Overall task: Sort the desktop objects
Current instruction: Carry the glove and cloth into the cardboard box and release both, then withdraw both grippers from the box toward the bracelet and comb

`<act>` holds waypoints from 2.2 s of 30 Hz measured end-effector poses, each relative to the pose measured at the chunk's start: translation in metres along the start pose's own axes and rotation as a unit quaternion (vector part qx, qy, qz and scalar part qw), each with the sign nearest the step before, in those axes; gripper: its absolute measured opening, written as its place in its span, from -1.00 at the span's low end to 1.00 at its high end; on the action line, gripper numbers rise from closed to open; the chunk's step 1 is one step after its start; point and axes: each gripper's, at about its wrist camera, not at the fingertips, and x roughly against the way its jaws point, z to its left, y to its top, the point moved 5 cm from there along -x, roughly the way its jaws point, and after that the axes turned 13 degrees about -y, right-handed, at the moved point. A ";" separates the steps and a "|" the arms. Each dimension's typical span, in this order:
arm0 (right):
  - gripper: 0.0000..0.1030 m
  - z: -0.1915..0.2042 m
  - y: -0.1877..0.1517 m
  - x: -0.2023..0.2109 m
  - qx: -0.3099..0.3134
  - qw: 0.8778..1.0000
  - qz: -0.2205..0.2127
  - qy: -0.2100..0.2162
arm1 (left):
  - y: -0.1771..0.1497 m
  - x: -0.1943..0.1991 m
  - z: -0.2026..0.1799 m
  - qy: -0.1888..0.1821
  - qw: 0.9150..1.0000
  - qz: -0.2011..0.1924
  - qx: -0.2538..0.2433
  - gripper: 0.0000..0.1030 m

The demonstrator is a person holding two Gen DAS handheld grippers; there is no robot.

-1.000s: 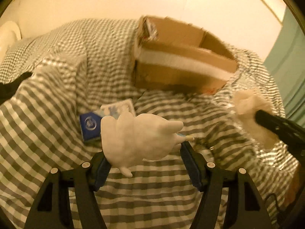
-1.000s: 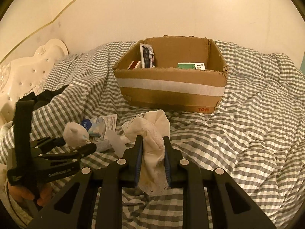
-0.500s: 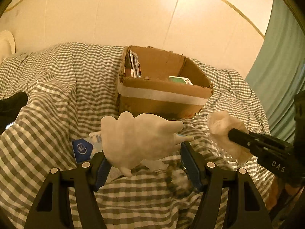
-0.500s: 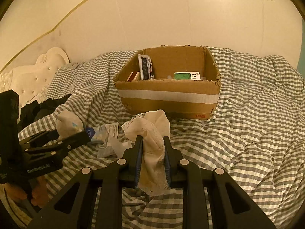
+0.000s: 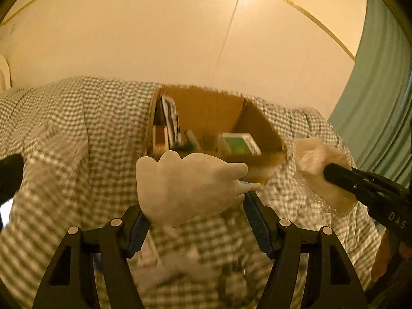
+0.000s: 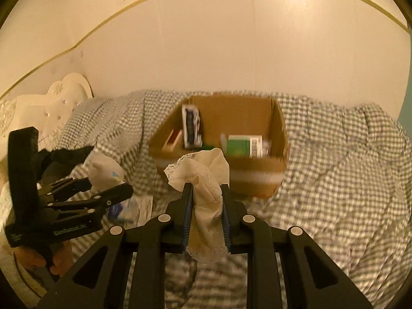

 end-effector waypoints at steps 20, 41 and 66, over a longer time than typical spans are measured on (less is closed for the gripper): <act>-0.62 -0.028 0.093 -0.182 -0.022 1.000 -0.001 -0.019 | 0.087 -0.163 0.043 0.015 0.999 0.031 -0.022 0.37; 0.11 -0.076 0.098 -0.002 -0.069 0.995 -0.041 -0.063 | 0.096 0.005 -0.015 -0.008 1.000 -0.007 0.011 0.93; 0.23 0.008 -0.077 0.013 -0.049 0.993 0.102 0.022 | -0.087 0.025 0.046 0.078 0.988 0.098 0.086 1.00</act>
